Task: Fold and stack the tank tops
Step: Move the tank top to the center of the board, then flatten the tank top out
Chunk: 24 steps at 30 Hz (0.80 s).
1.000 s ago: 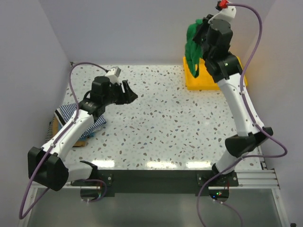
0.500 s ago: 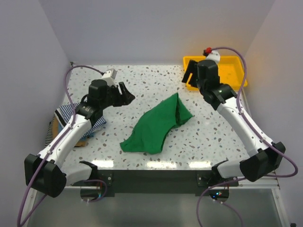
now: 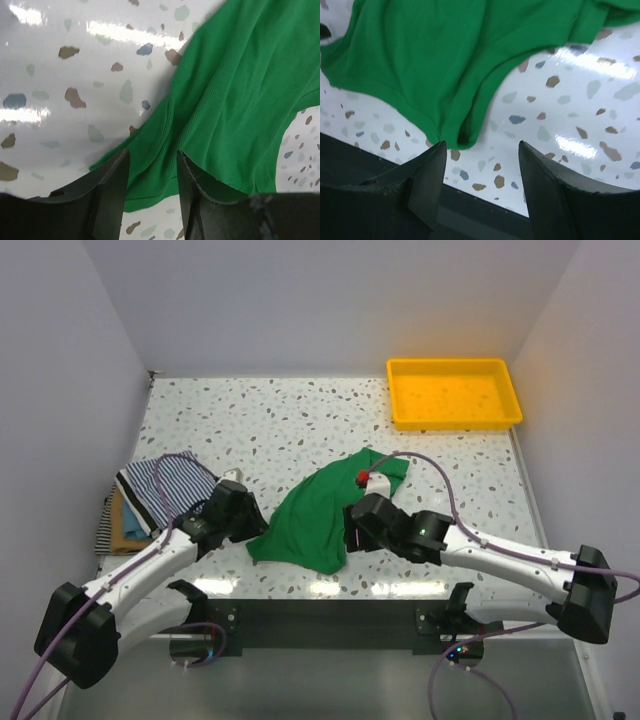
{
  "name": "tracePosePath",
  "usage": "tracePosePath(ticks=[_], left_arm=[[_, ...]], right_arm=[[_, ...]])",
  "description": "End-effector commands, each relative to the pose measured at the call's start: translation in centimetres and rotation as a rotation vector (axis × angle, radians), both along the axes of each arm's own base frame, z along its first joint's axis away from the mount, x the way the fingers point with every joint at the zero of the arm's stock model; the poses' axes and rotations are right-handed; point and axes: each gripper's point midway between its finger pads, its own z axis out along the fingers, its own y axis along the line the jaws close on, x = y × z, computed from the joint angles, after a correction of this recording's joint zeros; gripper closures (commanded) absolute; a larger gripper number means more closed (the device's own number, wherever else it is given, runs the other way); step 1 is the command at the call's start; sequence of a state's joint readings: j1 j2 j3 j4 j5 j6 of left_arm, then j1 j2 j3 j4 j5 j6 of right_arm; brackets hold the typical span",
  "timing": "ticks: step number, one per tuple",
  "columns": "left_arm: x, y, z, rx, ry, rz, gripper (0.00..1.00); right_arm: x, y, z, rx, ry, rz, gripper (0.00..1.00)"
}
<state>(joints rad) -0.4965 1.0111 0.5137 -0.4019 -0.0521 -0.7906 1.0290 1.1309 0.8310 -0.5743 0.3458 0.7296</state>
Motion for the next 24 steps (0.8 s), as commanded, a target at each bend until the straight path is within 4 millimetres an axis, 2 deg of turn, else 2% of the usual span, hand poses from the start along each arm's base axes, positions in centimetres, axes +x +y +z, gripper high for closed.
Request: tracePosePath(ticks=[1, 4, 7, 9, 14, 21, 23, 24], left_arm=[[-1.5, 2.1, -1.0, 0.029, 0.065, 0.208, 0.53], [-2.8, 2.0, -1.4, -0.002, 0.111, 0.251, 0.52], [-2.7, 3.0, -0.5, 0.016, 0.083, 0.299, 0.48], [-2.9, 3.6, -0.8, 0.032, 0.081, 0.321, 0.46], [-4.1, 2.6, -2.7, 0.001, 0.161, 0.296, 0.45], [-5.2, 2.9, -4.5, 0.015, 0.2, 0.295, 0.46], [-5.1, 2.8, -4.9, 0.012, 0.203, 0.292, 0.46], [-5.3, 2.8, -5.4, 0.014, 0.21, 0.287, 0.47]], right_arm=[[-2.6, 0.8, -1.5, 0.028, 0.055, -0.028, 0.37], [-4.4, 2.3, -2.6, 0.018, 0.078, 0.031, 0.36], [-5.2, 3.7, -3.4, 0.013, 0.093, 0.067, 0.35], [-5.1, 3.9, -4.1, -0.006, 0.094, 0.064, 0.34], [-5.1, 4.9, -5.6, -0.019, 0.109, 0.085, 0.33], [-5.0, 5.6, -8.4, -0.05, 0.133, 0.08, 0.34], [-4.8, 5.5, -9.0, -0.067, 0.128, 0.07, 0.35], [-4.8, 5.5, -9.2, -0.073, 0.129, 0.063, 0.41]])
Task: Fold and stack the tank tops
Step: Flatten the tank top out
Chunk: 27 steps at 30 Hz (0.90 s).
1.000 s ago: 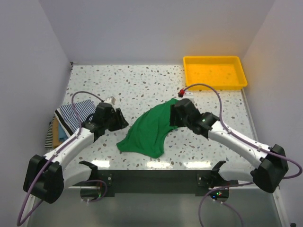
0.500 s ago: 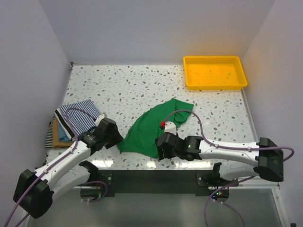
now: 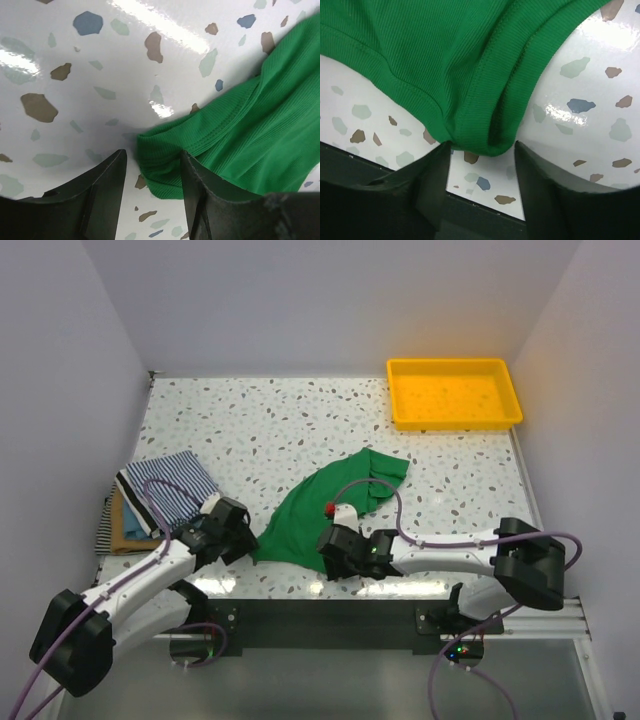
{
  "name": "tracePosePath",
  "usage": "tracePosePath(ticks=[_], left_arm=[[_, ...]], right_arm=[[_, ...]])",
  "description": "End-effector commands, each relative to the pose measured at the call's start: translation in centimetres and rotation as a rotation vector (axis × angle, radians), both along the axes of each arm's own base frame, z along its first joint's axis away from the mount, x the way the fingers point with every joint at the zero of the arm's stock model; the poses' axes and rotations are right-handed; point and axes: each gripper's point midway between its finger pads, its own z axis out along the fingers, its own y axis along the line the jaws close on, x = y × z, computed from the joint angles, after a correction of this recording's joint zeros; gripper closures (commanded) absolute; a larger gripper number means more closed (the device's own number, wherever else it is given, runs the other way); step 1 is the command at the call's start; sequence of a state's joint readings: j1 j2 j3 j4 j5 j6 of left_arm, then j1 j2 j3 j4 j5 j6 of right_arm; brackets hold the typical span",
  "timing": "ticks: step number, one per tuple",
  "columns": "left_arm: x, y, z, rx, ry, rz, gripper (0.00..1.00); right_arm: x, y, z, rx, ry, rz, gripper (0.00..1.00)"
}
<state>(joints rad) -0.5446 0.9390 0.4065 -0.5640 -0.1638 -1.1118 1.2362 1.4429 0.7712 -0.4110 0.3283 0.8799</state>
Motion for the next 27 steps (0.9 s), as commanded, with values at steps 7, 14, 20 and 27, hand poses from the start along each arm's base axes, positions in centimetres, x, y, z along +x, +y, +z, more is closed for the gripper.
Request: tracePosePath(ticks=[7, 14, 20, 27], left_arm=[[2.1, -2.4, -0.5, -0.046, -0.069, -0.118, 0.95], [9.0, -3.8, 16.1, -0.036, -0.473, -0.181, 1.0], [9.8, -3.0, 32.9, -0.066, -0.811, -0.191, 1.0], [7.2, -3.2, 47.4, -0.182, -1.11, -0.263, 1.0]], right_arm=[[2.4, 0.4, 2.9, 0.035, -0.122, -0.083, 0.96], [5.6, -1.3, 15.3, 0.136, -0.365, -0.147, 1.0], [6.9, -4.4, 29.9, 0.315, -0.612, -0.168, 1.0], [5.9, -7.5, 41.4, 0.511, -0.767, -0.134, 1.0]])
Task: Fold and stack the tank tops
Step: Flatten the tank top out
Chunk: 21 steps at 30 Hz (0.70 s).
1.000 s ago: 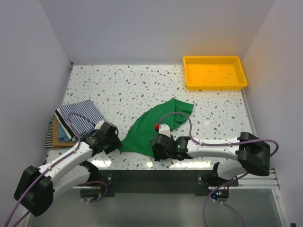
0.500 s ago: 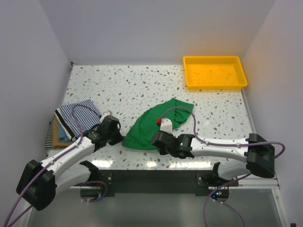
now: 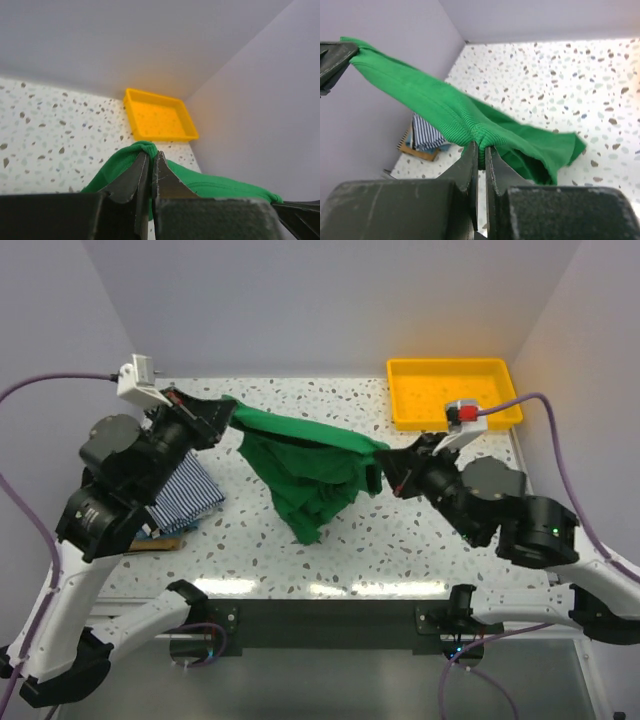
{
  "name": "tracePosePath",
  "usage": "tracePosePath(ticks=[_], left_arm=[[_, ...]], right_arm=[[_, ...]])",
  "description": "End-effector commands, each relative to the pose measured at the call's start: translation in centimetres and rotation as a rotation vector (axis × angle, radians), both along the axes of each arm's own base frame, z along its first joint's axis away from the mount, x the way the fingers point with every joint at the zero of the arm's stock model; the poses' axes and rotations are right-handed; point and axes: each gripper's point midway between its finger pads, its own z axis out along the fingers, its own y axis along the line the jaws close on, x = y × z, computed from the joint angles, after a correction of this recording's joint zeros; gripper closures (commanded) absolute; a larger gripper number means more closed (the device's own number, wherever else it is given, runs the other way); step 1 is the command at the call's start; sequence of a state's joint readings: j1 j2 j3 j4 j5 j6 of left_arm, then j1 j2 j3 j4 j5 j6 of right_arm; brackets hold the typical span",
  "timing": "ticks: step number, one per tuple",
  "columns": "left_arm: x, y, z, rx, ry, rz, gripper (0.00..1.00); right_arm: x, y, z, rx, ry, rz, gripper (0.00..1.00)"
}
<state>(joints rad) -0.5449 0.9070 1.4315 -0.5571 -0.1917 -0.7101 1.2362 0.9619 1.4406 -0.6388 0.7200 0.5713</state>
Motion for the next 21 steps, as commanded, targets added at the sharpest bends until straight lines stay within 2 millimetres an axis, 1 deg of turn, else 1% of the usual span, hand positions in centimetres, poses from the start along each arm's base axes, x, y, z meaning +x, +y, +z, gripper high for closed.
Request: tracePosePath(ticks=[1, 2, 4, 5, 7, 8, 9, 10, 12, 13, 14, 15, 16, 17, 18, 19, 20, 21], left_arm=[[-1.3, -0.1, 4.8, 0.025, -0.111, -0.053, 1.0], [-2.0, 0.2, 6.8, 0.006, -0.155, -0.059, 1.0], [-2.2, 0.1, 7.9, -0.004, -0.173, -0.069, 1.0], [-2.6, 0.4, 9.0, -0.015, -0.192, -0.064, 1.0], [-2.4, 0.5, 9.2, -0.015, -0.191, -0.057, 1.0], [-2.3, 0.8, 9.4, -0.024, -0.19, -0.04, 1.0], [-1.9, 0.7, 9.1, -0.021, -0.177, -0.029, 1.0], [-1.6, 0.7, 8.8, -0.023, -0.165, -0.019, 1.0], [-0.2, 0.5, 7.6, -0.014, -0.127, 0.01, 1.0], [0.4, 0.4, 7.1, -0.007, -0.111, 0.021, 1.0], [1.2, 0.2, 6.3, -0.002, -0.089, 0.036, 1.0], [2.6, -0.4, 5.6, 0.008, -0.076, 0.051, 1.0], [3.5, -0.7, 5.0, 0.018, -0.066, 0.06, 1.0], [4.7, -1.2, 3.5, 0.034, -0.041, 0.07, 1.0], [7.1, -2.0, 2.7, 0.036, -0.038, 0.07, 1.0], [8.6, -2.5, 1.6, 0.042, -0.024, 0.059, 1.0], [10.5, -3.1, -0.5, 0.037, 0.014, 0.041, 1.0], [13.9, -3.9, -2.3, 0.022, 0.025, 0.0, 1.0]], right_arm=[[0.0, -2.4, 4.3, -0.017, -0.102, -0.014, 1.0], [-0.2, -2.5, 5.1, -0.013, -0.119, -0.003, 1.0], [-0.3, -2.7, 6.2, -0.008, -0.14, 0.007, 1.0], [-0.3, -3.3, 7.2, -0.004, -0.167, 0.0, 1.0], [0.1, -3.6, 7.7, -0.032, -0.188, -0.03, 1.0], [0.3, -3.9, 8.4, -0.049, -0.209, -0.04, 1.0], [0.9, -3.3, 8.1, -0.091, -0.211, -0.058, 1.0], [1.4, -3.9, 8.5, -0.104, -0.22, -0.108, 1.0], [2.5, -3.8, 8.3, -0.185, -0.244, -0.156, 1.0], [3.6, -3.1, 7.7, -0.223, -0.238, -0.172, 1.0], [4.1, -1.9, 7.2, -0.216, -0.221, -0.11, 1.0], [7.1, -3.5, 6.4, -0.22, -0.181, -0.167, 1.0], [9.2, -3.2, 4.8, -0.226, -0.132, -0.151, 1.0], [10.7, -1.9, 2.9, -0.201, -0.079, -0.072, 1.0], [13.7, -4.2, 1.7, -0.21, -0.043, -0.15, 1.0], [15.8, -4.1, 0.1, -0.211, -0.016, -0.156, 1.0], [18.3, -2.7, -2.7, -0.208, 0.052, -0.108, 1.0], [21.1, -4.5, -4.4, -0.194, 0.095, -0.151, 1.0]])
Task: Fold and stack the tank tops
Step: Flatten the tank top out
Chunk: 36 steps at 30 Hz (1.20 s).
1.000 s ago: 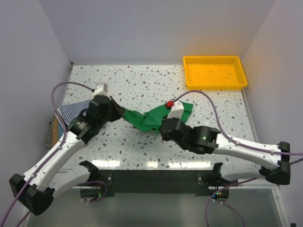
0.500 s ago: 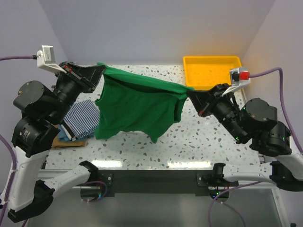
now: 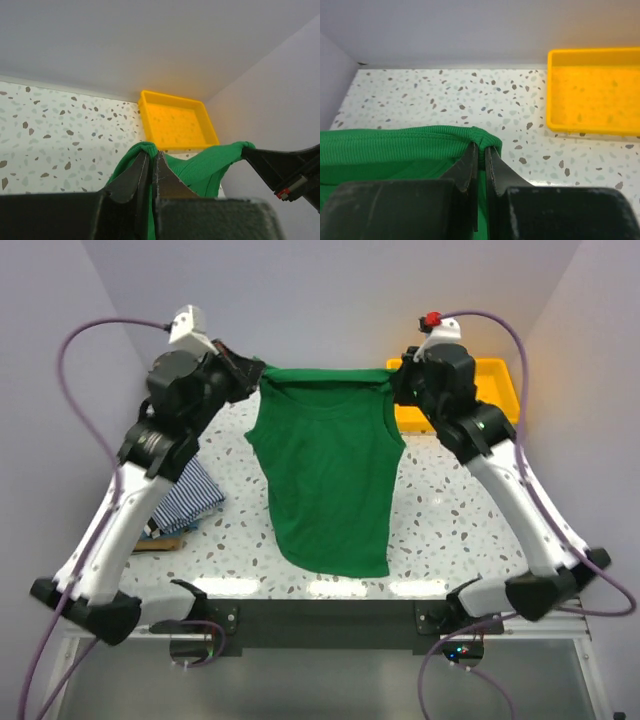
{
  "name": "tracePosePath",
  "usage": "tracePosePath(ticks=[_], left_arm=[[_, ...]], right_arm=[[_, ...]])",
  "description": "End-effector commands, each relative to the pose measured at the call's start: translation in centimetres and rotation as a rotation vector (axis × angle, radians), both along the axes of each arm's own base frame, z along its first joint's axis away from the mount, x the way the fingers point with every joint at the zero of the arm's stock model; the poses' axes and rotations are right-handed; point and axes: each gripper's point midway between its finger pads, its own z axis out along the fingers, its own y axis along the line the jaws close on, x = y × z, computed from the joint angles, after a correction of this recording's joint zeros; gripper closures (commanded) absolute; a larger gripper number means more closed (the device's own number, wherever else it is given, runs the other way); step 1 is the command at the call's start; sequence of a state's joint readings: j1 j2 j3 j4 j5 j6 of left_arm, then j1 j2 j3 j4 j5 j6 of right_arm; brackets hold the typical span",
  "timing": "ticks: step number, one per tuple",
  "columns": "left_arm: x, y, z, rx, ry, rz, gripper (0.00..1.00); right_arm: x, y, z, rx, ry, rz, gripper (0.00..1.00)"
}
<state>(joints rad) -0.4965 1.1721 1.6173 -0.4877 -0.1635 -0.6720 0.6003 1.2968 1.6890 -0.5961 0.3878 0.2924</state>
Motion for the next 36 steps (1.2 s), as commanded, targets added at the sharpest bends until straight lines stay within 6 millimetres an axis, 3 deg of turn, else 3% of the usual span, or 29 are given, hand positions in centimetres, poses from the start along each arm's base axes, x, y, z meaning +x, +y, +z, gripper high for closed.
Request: tracePosePath(ticks=[1, 2, 3, 4, 5, 6, 7, 8, 9, 10, 12, 13, 14, 15, 16, 17, 18, 19, 20, 21, 22, 23, 24, 25, 26, 28, 30, 31, 36], left_arm=[[8.8, -1.8, -5.5, -0.022, 0.046, -0.028, 1.0], [12.3, -2.3, -9.4, 0.011, 0.102, -0.016, 1.0], [14.4, -2.9, -9.4, 0.002, 0.048, -0.034, 1.0], [16.3, -3.4, -9.8, 0.018, 0.019, -0.048, 0.97], [19.8, -4.0, -14.2, 0.028, 0.075, -0.068, 0.88], [21.7, -4.6, -14.5, 0.013, 0.042, -0.095, 0.8], [23.3, -5.1, -13.4, -0.013, 0.005, -0.124, 0.73], [25.4, -5.4, -16.7, -0.015, 0.045, -0.159, 0.54], [26.2, -5.5, -16.9, -0.019, 0.042, -0.176, 0.49], [26.7, -5.6, -15.4, -0.024, 0.011, -0.194, 0.45], [26.7, -4.3, -16.0, 0.009, 0.057, -0.162, 0.39], [26.1, -3.5, -17.3, 0.029, 0.098, -0.124, 0.37], [24.9, -2.0, -15.2, 0.028, 0.078, -0.051, 0.37], [23.7, -0.9, -16.5, 0.039, 0.142, -0.003, 0.37], [22.2, 0.6, -20.1, 0.033, 0.251, 0.071, 0.37], [20.3, 2.7, -18.9, 0.025, 0.254, 0.169, 0.37], [18.7, 3.6, -20.3, 0.025, 0.304, 0.206, 0.39], [16.4, 4.7, -24.5, 0.026, 0.405, 0.255, 0.42], [14.3, 5.8, -23.7, 0.014, 0.397, 0.295, 0.46], [12.7, 6.0, -24.9, 0.009, 0.421, 0.297, 0.48], [10.4, 6.5, -28.6, 0.028, 0.497, 0.303, 0.48], [8.8, 6.9, -28.1, 0.018, 0.485, 0.302, 0.49], [7.5, 7.1, -29.1, 0.023, 0.504, 0.296, 0.49], [5.6, 7.2, -31.8, 0.052, 0.553, 0.279, 0.5], [4.5, 6.7, -31.5, 0.041, 0.542, 0.234, 0.53], [2.4, 6.2, -33.9, 0.058, 0.585, 0.173, 0.58], [1.1, 4.9, -34.9, 0.073, 0.604, 0.105, 0.59], [0.3, 4.7, -36.0, 0.099, 0.627, 0.091, 0.6], [-1.7, 4.3, -39.7, 0.138, 0.712, 0.067, 0.6]], right_arm=[[6.8, 0.9, -5.9, 0.096, 0.136, 0.104, 1.0], [10.8, 0.4, -9.0, 0.113, 0.176, 0.076, 1.0], [12.7, 0.2, -10.3, 0.111, 0.19, 0.055, 1.0], [14.9, 0.1, -9.6, 0.123, 0.163, 0.044, 0.97], [18.2, -0.3, -14.8, 0.112, 0.261, 0.009, 0.84], [19.7, -0.6, -16.0, 0.108, 0.277, -0.015, 0.74], [21.3, -0.6, -15.2, 0.113, 0.271, -0.026, 0.68], [22.7, -0.7, -17.7, 0.106, 0.316, -0.046, 0.6], [23.2, -0.8, -17.7, 0.102, 0.316, -0.061, 0.52], [23.4, -1.0, -16.7, 0.101, 0.305, -0.067, 0.44], [23.0, -1.9, -15.7, 0.079, 0.304, -0.106, 0.34], [21.8, -2.4, -16.5, 0.054, 0.347, -0.121, 0.34], [20.8, -2.8, -16.7, 0.045, 0.362, -0.132, 0.34], [19.7, -3.4, -17.2, 0.044, 0.384, -0.155, 0.34], [17.0, -3.7, -18.1, 0.05, 0.419, -0.15, 0.34], [15.4, -3.4, -18.8, 0.066, 0.437, -0.135, 0.34], [13.7, -3.4, -19.8, 0.062, 0.458, -0.137, 0.34], [10.2, -4.2, -21.8, 0.052, 0.502, -0.152, 0.35], [8.2, -3.9, -23.1, 0.05, 0.53, -0.149, 0.35], [6.2, -4.3, -24.1, 0.051, 0.554, -0.157, 0.36], [2.6, -5.2, -26.7, 0.045, 0.602, -0.169, 0.41], [0.7, -5.0, -27.6, 0.077, 0.624, -0.156, 0.43], [-1.2, -5.2, -28.9, 0.085, 0.657, -0.154, 0.45], [-4.7, -6.1, -32.7, 0.059, 0.753, -0.169, 0.47], [-6.4, -5.7, -32.1, 0.085, 0.733, -0.157, 0.47], [-10.3, -6.1, -34.9, 0.07, 0.815, -0.166, 0.51], [-12.2, -5.7, -35.1, 0.085, 0.82, -0.154, 0.55], [-13.5, -5.9, -36.2, 0.074, 0.855, -0.163, 0.55], [-15.2, -5.2, -37.8, 0.08, 0.885, -0.137, 0.55]])
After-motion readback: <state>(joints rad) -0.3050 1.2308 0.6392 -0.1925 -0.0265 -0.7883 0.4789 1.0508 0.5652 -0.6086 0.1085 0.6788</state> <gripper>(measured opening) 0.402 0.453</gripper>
